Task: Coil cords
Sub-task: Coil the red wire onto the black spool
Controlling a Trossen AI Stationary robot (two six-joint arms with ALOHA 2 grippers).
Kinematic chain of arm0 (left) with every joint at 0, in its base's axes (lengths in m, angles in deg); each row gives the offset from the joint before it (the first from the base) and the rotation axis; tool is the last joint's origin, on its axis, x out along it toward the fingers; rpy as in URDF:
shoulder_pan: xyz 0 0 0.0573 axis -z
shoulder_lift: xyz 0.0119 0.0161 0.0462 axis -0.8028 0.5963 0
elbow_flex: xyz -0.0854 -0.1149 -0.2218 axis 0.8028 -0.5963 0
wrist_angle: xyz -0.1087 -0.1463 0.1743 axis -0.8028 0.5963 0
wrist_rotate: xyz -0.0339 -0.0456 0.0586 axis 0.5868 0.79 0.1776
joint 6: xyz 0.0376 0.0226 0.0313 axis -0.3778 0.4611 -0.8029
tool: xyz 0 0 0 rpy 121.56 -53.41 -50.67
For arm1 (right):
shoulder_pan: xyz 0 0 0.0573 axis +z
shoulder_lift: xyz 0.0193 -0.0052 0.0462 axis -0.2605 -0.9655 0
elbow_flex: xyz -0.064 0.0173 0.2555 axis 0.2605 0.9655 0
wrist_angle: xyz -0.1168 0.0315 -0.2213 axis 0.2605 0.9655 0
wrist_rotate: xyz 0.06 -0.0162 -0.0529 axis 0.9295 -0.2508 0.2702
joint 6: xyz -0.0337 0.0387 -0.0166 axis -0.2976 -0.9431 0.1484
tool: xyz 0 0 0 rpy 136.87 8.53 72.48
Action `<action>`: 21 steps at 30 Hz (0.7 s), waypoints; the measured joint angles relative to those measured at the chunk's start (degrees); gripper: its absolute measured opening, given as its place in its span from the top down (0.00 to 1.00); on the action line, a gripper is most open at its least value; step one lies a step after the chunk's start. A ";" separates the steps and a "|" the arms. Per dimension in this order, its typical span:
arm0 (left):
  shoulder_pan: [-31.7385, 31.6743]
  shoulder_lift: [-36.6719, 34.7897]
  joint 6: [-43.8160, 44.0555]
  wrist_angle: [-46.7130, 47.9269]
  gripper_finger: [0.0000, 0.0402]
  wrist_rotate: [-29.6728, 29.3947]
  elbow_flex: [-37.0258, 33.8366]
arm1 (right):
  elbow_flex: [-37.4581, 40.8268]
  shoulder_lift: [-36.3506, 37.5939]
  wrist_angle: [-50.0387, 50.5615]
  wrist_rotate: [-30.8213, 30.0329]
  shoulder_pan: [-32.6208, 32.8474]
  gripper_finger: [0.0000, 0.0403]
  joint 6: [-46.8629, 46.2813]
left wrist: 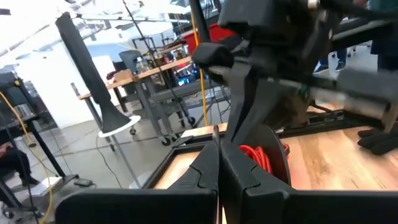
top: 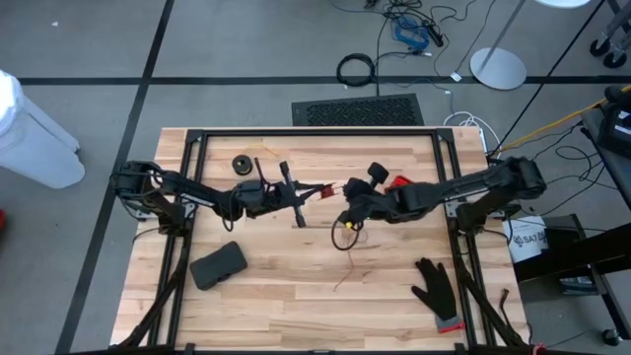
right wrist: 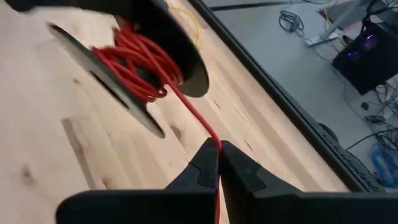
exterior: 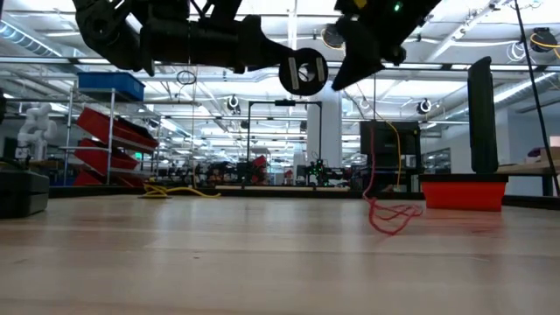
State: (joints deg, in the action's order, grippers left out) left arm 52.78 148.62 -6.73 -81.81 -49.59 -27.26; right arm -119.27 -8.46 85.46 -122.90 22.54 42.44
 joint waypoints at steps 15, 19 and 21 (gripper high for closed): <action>-0.05 0.09 1.13 0.98 1.00 0.72 -0.09 | 21.31 -2.68 -37.65 -2.81 0.24 1.00 14.98; -0.01 0.09 1.19 0.66 1.00 0.78 -0.11 | 24.33 -2.68 -40.50 -1.07 0.27 0.99 14.44; 0.04 -0.15 1.38 -1.72 1.00 0.97 -0.02 | 25.24 -2.99 -37.92 -0.91 0.72 0.97 13.85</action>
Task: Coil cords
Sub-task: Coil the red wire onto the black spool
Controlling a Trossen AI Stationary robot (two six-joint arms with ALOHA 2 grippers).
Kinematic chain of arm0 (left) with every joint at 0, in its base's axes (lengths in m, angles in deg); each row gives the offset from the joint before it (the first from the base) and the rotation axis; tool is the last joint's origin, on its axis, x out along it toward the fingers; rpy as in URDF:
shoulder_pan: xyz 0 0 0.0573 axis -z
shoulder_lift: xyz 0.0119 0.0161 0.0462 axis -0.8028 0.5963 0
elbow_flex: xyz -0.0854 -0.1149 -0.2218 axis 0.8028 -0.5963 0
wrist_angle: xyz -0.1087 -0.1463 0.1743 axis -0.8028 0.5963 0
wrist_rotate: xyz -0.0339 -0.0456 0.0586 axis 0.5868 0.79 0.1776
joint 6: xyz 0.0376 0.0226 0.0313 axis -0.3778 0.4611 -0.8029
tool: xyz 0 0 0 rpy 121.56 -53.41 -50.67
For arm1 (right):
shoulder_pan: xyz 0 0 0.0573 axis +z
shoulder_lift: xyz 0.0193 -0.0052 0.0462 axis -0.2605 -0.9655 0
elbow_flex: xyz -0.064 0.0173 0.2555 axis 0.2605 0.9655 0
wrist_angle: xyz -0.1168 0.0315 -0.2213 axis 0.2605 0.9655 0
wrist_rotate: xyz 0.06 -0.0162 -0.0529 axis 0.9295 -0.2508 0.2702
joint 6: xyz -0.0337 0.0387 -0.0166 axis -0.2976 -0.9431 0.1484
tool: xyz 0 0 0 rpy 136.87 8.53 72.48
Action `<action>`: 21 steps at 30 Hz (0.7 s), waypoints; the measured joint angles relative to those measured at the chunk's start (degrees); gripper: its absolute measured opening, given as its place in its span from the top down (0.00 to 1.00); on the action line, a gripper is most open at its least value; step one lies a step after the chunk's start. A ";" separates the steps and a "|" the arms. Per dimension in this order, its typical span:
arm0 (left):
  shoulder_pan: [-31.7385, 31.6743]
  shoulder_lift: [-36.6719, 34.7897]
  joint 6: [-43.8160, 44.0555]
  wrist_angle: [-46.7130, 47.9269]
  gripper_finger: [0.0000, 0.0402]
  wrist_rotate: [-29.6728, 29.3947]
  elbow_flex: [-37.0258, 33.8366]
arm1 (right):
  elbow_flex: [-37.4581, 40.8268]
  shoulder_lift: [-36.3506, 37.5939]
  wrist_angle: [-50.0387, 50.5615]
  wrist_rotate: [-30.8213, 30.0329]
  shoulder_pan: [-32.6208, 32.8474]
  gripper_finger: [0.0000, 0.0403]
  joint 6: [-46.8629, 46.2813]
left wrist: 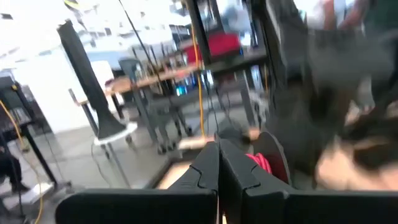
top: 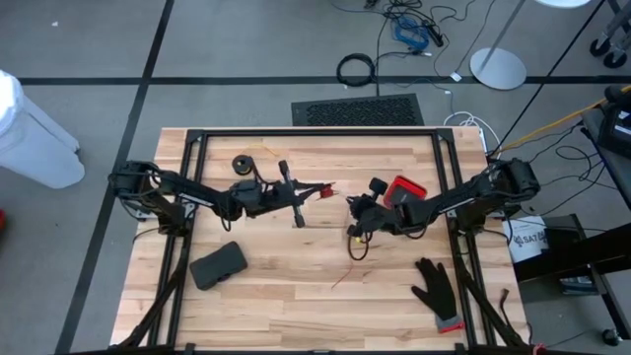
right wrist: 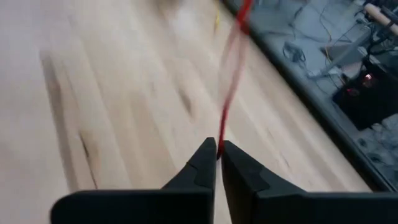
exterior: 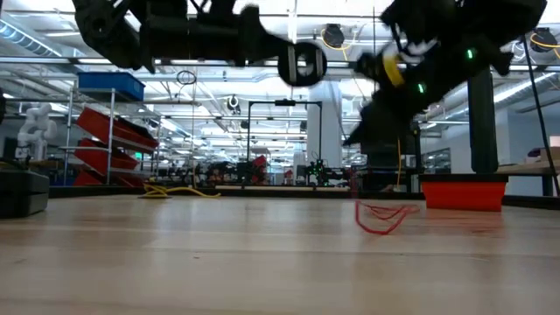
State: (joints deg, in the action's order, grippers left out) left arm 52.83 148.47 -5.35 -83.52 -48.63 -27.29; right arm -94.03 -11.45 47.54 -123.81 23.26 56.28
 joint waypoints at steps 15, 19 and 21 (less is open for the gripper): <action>-0.04 -0.02 0.01 1.10 1.00 -0.01 0.02 | -0.38 0.05 1.31 -4.27 3.79 0.85 -5.31; -0.04 -0.02 -0.01 1.10 1.00 -0.02 0.02 | -0.38 0.05 1.32 -3.89 3.74 0.85 -7.46; -0.04 -0.02 -0.01 0.99 1.00 -0.02 0.02 | -0.38 -0.20 0.30 -3.49 3.74 0.85 -8.05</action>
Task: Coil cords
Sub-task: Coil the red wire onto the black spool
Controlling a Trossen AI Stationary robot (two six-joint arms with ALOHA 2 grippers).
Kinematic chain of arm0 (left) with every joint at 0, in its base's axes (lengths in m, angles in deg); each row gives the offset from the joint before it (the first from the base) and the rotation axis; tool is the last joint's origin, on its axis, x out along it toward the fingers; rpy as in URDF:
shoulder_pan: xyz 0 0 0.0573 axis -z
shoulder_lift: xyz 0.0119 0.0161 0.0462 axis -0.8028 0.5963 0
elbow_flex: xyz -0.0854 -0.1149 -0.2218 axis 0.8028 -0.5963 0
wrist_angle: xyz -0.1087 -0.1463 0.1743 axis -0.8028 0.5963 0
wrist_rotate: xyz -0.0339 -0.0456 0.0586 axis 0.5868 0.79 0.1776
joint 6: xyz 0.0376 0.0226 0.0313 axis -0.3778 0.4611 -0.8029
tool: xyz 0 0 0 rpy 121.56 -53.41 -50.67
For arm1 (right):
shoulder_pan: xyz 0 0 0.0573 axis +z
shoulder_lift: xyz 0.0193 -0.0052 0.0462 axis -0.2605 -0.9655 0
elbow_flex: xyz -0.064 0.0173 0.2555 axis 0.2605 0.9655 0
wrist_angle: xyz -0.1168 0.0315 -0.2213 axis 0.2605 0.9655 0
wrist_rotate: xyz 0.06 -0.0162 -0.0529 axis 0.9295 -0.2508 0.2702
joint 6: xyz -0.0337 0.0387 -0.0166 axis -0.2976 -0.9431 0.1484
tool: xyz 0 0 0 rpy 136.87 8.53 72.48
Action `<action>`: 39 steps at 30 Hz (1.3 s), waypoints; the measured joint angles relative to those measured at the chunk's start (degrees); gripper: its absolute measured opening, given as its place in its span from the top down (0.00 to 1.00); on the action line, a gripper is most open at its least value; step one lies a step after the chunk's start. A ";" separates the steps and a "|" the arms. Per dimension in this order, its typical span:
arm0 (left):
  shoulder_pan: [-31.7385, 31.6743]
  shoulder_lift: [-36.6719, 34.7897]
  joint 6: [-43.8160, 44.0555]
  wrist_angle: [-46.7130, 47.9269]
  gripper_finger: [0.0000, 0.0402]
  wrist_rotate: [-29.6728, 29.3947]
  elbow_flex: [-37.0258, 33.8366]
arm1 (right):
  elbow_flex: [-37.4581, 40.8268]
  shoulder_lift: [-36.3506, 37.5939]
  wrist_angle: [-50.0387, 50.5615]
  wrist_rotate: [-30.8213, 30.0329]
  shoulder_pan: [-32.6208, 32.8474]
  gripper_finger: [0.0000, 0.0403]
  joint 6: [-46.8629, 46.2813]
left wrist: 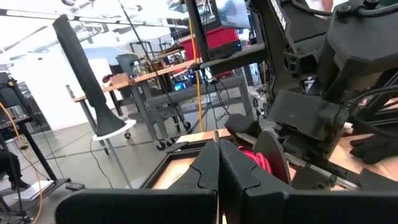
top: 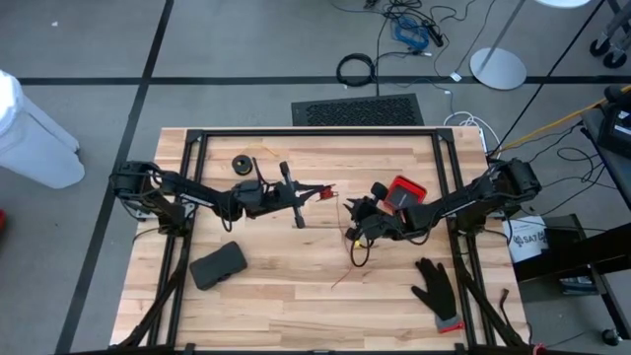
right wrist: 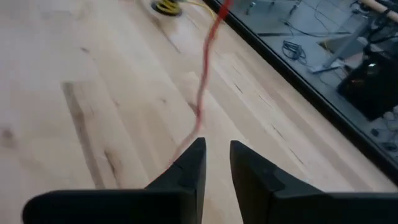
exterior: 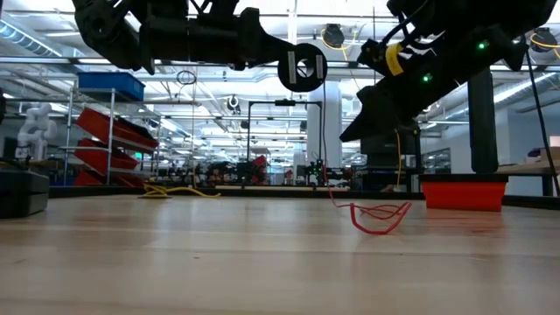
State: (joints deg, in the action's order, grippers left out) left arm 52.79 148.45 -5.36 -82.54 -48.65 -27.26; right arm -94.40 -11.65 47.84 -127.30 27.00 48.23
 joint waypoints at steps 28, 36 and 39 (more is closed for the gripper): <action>0.00 0.07 1.27 -0.74 1.00 0.02 0.00 | -0.07 -9.35 -15.26 2.77 -5.68 0.87 2.29; 0.00 0.07 1.27 -0.88 1.00 0.04 0.00 | -0.07 -9.35 -16.59 2.79 -5.56 1.00 0.13; -0.13 0.07 1.27 -0.98 1.00 0.06 0.00 | -1.32 -9.35 -18.31 2.75 -5.46 1.00 -0.58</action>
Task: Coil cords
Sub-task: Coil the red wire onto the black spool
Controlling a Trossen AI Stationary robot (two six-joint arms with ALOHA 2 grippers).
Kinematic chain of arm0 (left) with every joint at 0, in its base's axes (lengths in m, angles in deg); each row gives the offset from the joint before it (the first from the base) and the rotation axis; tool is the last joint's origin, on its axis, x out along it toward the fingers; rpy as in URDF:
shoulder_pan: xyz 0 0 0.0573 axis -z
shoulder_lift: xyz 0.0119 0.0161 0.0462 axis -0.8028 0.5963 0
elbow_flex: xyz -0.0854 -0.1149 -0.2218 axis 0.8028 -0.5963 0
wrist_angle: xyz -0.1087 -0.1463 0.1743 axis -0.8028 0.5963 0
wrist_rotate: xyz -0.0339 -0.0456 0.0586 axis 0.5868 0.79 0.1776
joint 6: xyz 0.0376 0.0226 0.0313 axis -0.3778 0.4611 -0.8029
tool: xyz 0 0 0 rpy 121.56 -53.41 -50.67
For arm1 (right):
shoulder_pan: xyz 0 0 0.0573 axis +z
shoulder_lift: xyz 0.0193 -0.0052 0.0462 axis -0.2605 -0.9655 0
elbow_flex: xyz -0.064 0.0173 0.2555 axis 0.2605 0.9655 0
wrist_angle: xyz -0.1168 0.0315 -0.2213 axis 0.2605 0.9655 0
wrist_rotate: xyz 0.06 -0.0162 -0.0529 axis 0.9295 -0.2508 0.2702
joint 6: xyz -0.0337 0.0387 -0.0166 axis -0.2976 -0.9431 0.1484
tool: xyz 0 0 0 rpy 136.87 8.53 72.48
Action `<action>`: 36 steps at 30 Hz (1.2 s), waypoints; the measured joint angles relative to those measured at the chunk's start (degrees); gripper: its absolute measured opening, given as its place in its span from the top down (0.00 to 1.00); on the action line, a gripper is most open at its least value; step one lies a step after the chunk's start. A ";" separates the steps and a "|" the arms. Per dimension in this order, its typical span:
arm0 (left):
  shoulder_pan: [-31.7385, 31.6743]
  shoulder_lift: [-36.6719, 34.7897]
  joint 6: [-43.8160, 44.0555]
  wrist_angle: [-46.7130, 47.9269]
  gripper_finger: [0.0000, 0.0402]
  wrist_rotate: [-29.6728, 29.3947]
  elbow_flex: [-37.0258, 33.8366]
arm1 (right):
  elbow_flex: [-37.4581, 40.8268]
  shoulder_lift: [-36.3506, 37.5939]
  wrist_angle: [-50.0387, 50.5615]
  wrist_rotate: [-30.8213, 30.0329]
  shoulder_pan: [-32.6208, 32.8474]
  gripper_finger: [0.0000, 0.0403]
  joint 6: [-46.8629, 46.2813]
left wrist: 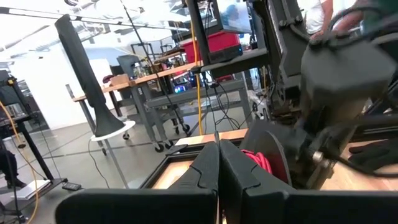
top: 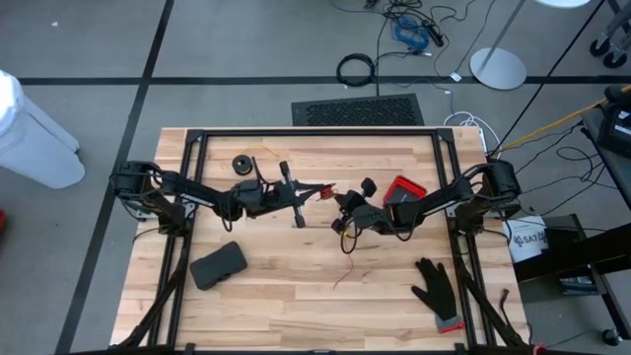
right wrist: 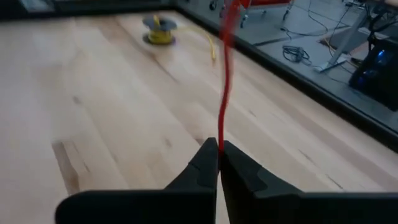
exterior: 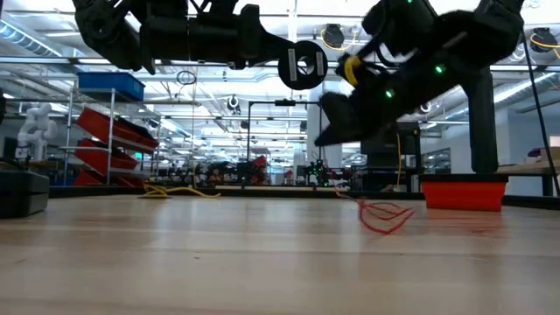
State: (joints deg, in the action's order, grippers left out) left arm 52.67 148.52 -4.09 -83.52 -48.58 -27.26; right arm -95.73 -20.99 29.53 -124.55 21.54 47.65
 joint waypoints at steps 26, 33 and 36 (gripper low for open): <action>-0.64 0.02 -2.06 2.66 1.00 -1.65 0.00 | -19.13 -0.06 11.06 4.48 4.80 1.00 0.20; -0.64 0.02 -3.09 3.74 1.00 -1.70 0.00 | -27.09 0.31 27.97 4.33 5.27 1.00 0.64; -0.64 0.02 -3.26 3.96 1.00 -1.70 0.00 | -31.07 1.29 38.76 3.91 5.31 1.00 -0.94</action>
State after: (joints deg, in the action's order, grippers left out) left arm 52.03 148.54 -7.35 -79.56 -50.29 -27.26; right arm -126.80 -19.71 68.29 -120.64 26.85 46.71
